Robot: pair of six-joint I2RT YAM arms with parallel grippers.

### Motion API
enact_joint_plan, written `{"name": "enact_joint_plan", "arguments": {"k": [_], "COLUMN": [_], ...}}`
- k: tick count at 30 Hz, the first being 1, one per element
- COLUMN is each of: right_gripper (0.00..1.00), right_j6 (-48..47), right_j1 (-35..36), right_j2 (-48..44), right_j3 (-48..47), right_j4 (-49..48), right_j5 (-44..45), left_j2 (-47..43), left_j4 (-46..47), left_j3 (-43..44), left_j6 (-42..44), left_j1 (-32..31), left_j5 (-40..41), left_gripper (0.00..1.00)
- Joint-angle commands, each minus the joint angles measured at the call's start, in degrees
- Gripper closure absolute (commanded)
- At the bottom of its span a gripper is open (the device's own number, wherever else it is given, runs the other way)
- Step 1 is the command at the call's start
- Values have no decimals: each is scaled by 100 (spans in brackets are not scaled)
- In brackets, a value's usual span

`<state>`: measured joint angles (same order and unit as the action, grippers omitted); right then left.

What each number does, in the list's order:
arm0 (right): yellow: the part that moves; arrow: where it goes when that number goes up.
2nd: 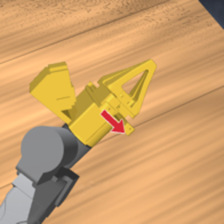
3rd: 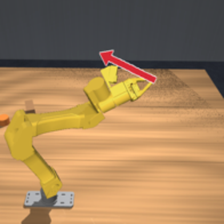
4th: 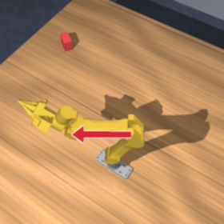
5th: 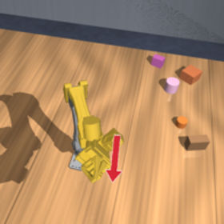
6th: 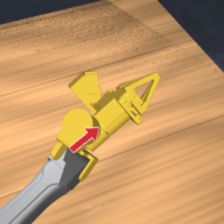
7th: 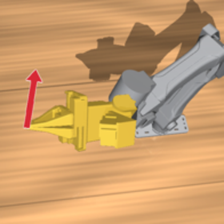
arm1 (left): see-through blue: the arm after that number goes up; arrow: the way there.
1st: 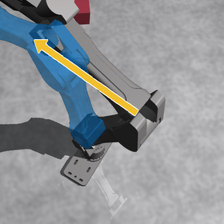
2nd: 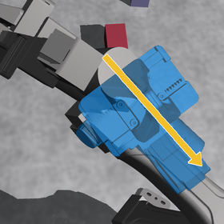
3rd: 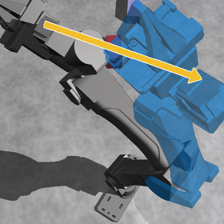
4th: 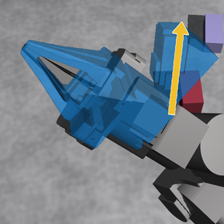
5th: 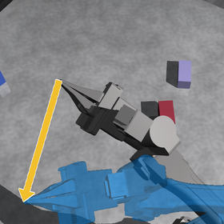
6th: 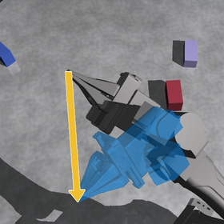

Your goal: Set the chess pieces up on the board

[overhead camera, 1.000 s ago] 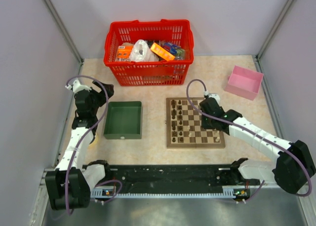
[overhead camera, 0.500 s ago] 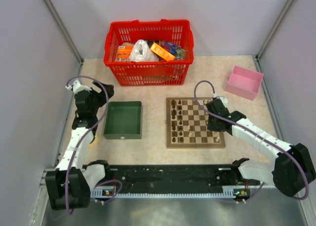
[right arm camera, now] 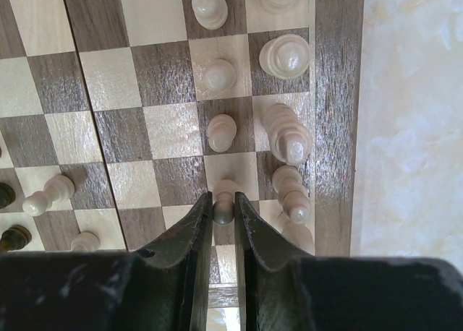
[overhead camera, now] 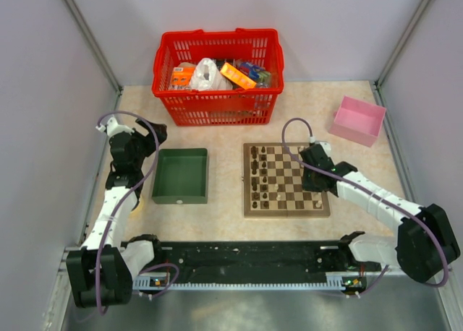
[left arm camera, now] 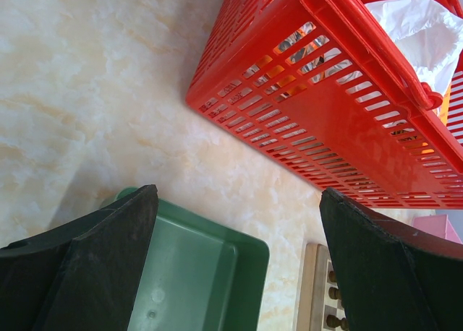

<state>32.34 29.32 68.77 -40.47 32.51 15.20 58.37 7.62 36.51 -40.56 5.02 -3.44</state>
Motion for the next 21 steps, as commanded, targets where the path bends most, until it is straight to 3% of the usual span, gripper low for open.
{"name": "enact_joint_plan", "arguments": {"k": [1,21], "right_gripper": [84,81], "right_j6": [-61,-61], "right_j1": [-76,-84], "right_j2": [66,171], "right_j3": [4,118], "right_j4": [-219,-368], "right_j5": [35,132], "left_j2": [-71,-63], "left_j4": [319,337], "left_j3": [-13,31], "left_j6": [4,4], "left_j1": [35,35], "left_j5": [-7,-34], "left_gripper": [1,1]}}
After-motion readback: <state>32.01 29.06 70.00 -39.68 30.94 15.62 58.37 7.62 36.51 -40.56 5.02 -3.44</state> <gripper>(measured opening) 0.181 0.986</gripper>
